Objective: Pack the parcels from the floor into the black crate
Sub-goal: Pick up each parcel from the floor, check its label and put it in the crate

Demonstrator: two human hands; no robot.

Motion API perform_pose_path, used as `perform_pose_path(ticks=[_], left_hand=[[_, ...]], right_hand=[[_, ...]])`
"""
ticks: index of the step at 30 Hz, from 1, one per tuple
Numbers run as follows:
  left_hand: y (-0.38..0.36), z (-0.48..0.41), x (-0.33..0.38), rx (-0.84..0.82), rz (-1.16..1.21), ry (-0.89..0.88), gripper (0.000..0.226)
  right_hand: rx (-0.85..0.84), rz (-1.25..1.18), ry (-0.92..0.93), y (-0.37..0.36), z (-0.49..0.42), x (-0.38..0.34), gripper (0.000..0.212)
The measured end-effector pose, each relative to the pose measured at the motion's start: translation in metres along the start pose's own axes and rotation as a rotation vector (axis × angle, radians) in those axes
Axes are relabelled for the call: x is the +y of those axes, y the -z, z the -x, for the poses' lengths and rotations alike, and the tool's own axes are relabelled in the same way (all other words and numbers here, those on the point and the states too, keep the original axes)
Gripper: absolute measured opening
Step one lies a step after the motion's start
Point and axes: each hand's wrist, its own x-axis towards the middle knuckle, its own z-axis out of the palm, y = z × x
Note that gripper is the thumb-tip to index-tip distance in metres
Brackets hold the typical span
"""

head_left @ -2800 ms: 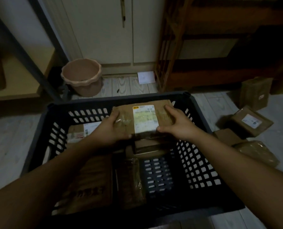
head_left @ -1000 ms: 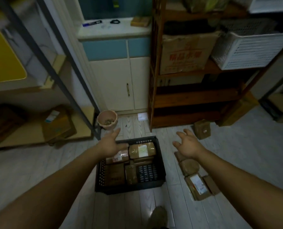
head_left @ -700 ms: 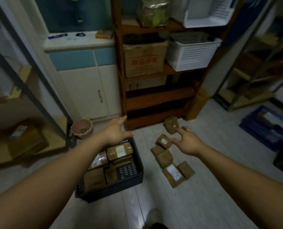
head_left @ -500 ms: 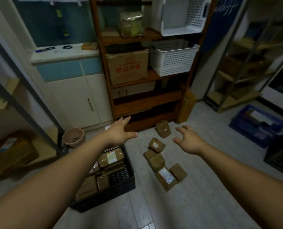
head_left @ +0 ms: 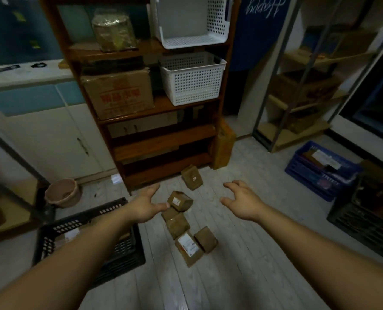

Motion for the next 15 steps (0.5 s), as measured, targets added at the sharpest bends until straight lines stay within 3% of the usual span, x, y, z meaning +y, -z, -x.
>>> perform_pose_path(ticks=[7, 15], left_hand=[[0.012, -0.058, -0.019, -0.011, 0.060, 0.068, 0.090], [0.028, -0.156, -0.008, -0.090, 0.069, 0.094, 0.086]], right_hand=[[-0.103, -0.020, 0.000, -0.013, -0.058, -0.002, 0.064], [-0.104, 0.028, -0.068, 0.021, -0.128, 0.014, 0.064]])
